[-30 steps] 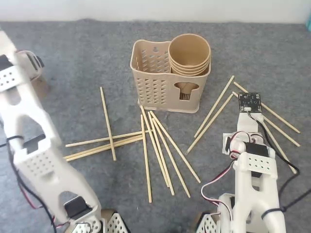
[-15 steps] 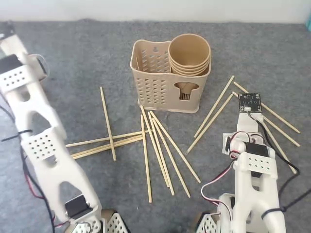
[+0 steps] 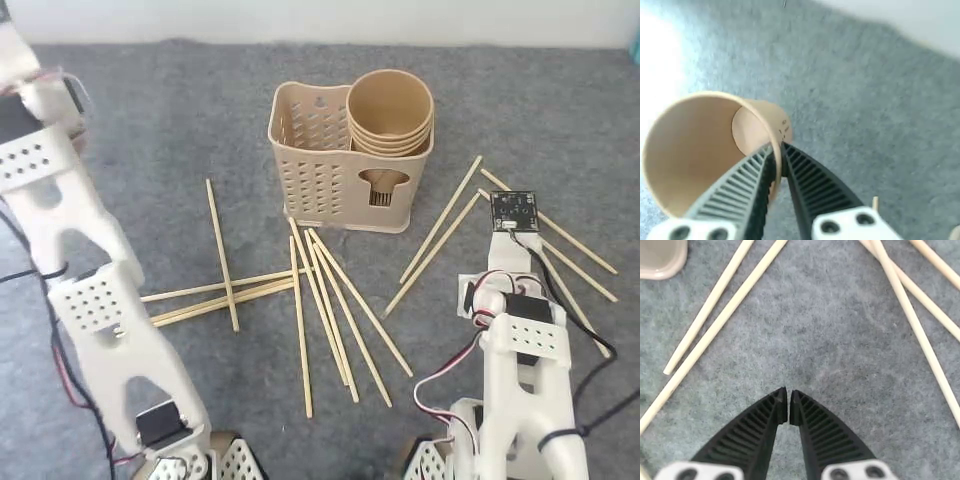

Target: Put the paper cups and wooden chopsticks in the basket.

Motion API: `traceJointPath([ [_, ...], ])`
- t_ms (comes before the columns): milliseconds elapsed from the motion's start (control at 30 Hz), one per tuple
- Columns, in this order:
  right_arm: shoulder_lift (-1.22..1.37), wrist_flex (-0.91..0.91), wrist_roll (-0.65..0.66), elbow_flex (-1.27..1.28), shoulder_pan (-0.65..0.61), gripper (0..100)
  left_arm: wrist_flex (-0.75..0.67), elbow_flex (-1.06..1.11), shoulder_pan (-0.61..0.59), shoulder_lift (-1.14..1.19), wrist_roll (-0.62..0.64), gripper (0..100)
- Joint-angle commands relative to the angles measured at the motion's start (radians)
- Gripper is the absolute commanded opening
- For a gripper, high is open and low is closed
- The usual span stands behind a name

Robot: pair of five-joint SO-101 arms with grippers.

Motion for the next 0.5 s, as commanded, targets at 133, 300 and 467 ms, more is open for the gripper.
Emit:
traceJointPath([
  [133, -0.035, -0.013, 0.017, -0.011, -0.007, 3.7, 0.034, 0.343, 0.155, -0.445, 0.031, 1],
  [300, -0.035, -0.013, 0.018, -0.011, -0.007, 3.7, 0.028, 0.418, 0.354, -0.687, 0.100, 1],
  [467, -0.035, -0.010, 0.018, -0.011, -0.007, 3.7, -0.026, 0.386, 0.569, -0.839, 0.244, 1],
])
